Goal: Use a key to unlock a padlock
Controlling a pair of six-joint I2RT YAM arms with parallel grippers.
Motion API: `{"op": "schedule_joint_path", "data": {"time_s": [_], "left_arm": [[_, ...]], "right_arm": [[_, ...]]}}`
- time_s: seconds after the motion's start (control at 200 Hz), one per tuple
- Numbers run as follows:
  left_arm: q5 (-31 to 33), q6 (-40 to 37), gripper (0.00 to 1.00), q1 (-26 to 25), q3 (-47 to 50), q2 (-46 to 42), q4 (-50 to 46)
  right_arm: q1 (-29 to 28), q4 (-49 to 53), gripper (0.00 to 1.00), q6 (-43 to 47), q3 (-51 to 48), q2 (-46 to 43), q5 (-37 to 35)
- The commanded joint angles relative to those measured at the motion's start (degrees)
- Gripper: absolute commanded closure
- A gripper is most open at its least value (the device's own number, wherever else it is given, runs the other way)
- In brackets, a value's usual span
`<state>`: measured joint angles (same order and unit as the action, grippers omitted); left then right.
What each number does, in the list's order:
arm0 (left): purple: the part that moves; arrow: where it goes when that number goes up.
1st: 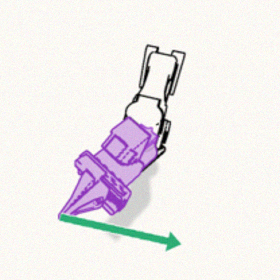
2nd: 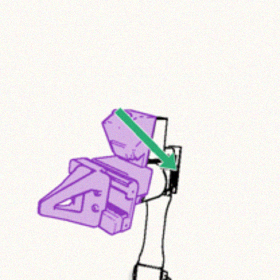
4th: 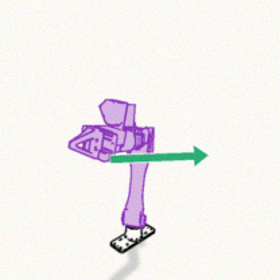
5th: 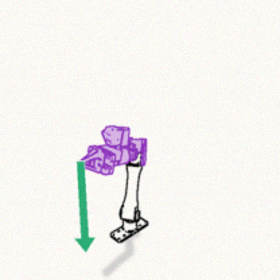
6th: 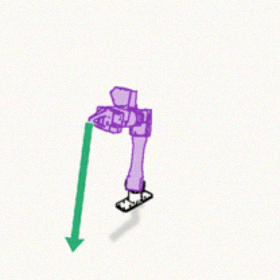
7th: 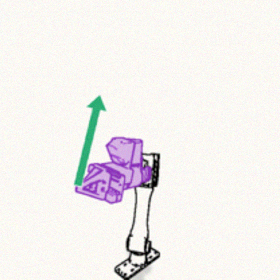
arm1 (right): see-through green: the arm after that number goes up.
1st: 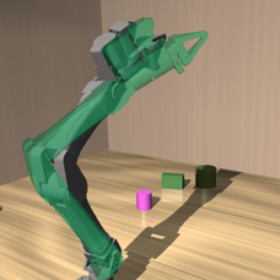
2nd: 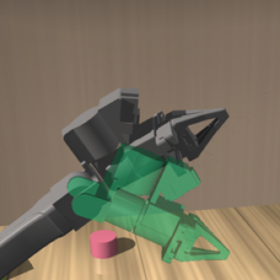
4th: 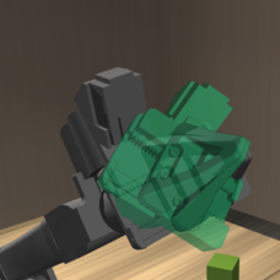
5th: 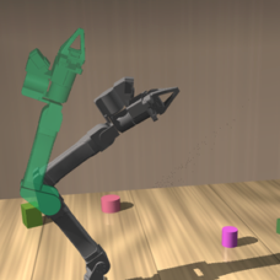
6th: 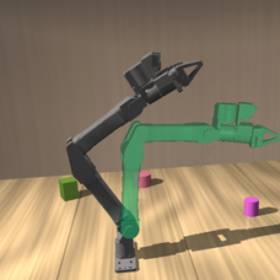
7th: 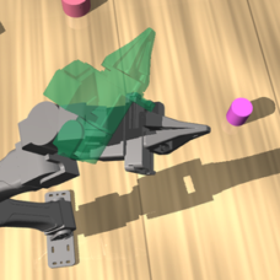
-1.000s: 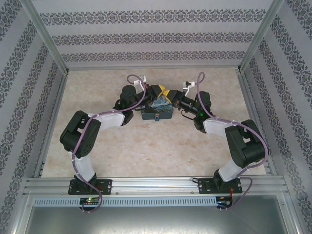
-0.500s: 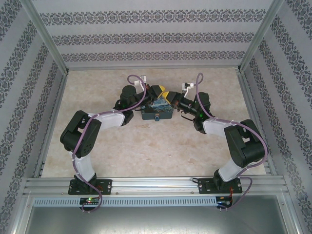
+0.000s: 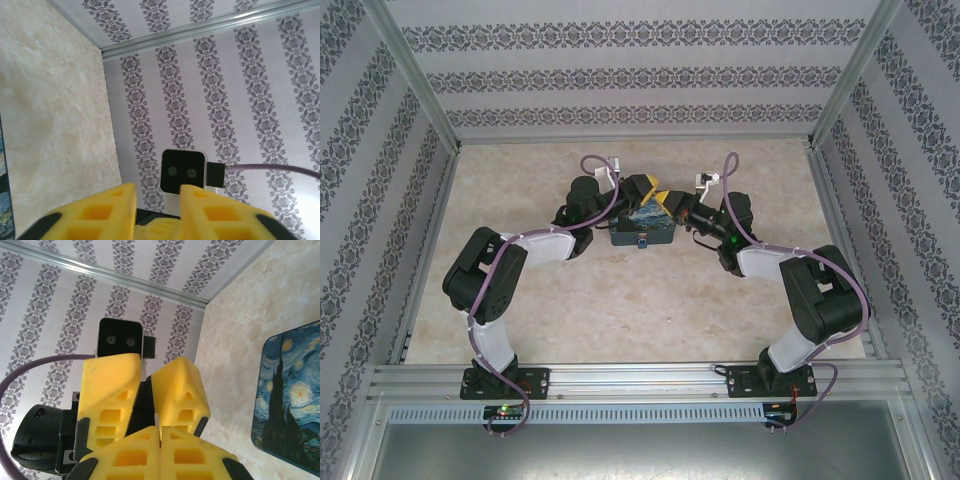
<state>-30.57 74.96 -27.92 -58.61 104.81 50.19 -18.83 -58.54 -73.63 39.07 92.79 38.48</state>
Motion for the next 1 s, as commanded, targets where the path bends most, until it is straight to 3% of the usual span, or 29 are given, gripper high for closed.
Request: {"op": "schedule_joint_path", "data": {"time_s": [0.0, 0.055, 0.35, 0.994], "left_arm": [[0.5, -1.83, 0.54, 0.92, 1.04, -2.72, -1.4], [0.37, -2.13, 0.51, 1.02, 1.12, -3.01, -2.06], [-3.11, -4.56, 0.51, 1.19, -0.96, -2.98, -7.87], [-3.8, -2.24, 0.58, -0.2, -2.08, -0.33, -4.42]], "right_arm": [[0.79, -1.76, 1.0, 0.68, -1.08, -0.84, 0.96], [0.9, -1.54, 1.0, 0.84, -1.34, -1.03, 1.07], [1.05, -1.13, 1.0, 1.03, -1.7, -1.8, 2.17], [-0.19, -1.75, 1.0, 0.5, -0.84, -0.42, 2.21]]}}
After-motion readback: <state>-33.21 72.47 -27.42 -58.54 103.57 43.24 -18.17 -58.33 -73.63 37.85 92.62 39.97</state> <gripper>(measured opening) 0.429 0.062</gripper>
